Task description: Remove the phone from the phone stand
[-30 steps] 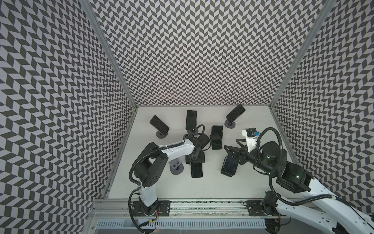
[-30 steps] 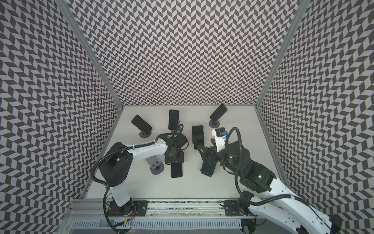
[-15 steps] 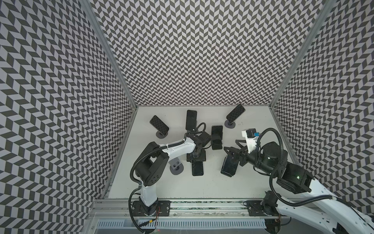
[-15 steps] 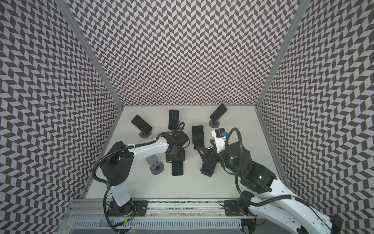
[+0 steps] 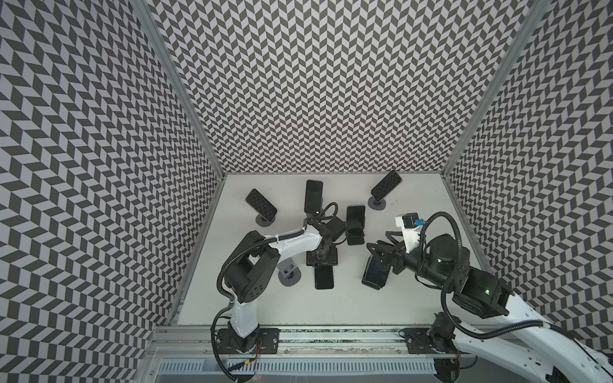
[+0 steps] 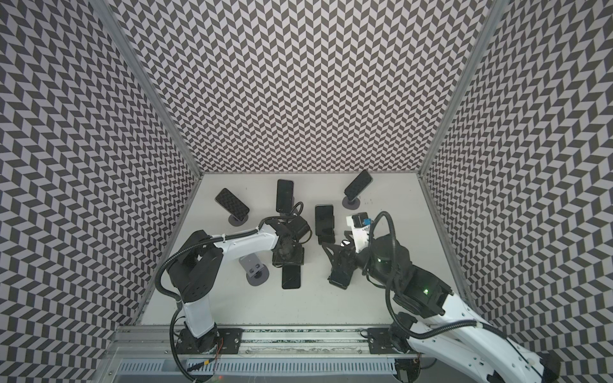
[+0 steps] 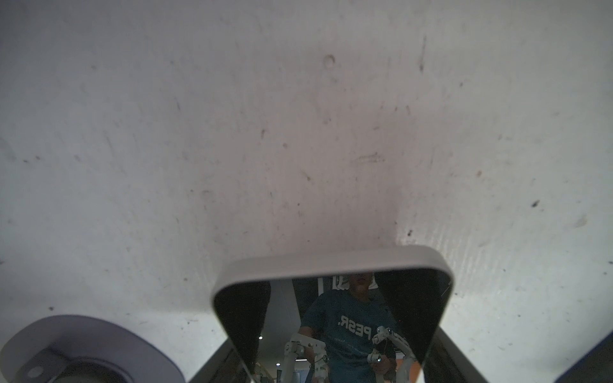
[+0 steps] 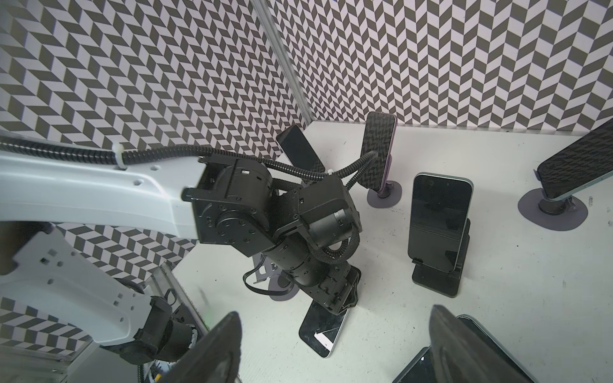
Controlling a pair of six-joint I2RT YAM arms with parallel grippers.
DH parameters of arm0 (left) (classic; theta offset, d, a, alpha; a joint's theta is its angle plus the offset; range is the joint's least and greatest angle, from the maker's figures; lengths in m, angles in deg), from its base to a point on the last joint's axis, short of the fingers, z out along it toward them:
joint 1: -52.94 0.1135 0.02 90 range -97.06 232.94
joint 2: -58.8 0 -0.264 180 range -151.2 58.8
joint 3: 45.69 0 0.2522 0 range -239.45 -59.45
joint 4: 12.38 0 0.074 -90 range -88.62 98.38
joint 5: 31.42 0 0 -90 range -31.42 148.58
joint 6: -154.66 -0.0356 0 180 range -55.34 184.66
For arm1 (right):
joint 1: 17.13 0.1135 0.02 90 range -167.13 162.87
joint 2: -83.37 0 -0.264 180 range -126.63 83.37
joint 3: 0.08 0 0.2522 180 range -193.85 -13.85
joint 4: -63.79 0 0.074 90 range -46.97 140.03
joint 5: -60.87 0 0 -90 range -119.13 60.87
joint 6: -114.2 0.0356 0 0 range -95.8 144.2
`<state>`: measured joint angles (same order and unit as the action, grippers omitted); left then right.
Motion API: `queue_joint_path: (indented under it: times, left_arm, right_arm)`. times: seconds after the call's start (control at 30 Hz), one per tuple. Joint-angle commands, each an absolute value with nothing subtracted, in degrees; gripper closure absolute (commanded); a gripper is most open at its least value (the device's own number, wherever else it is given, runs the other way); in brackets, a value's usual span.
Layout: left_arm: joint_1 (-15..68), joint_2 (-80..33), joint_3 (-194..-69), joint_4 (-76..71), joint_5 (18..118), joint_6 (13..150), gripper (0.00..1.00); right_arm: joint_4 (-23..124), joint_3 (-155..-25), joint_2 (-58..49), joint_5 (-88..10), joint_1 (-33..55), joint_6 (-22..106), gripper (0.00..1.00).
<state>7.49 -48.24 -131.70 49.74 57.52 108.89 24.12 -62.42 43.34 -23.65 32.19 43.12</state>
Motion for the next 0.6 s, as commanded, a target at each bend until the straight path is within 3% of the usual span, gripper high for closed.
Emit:
queue_joint_path:
  times: [0.0,0.57]
  left_arm:
    - [7.85,-49.19,-132.29,49.57,57.13,107.79,0.33]
    - [9.85,-50.72,-132.58,49.28,58.89,106.84,0.33]
  right_arm:
    - [25.24,-61.82,44.17,-24.12,31.92,43.27,0.14]
    - [25.16,-61.56,43.68,-24.33,31.92,42.96,0.14]
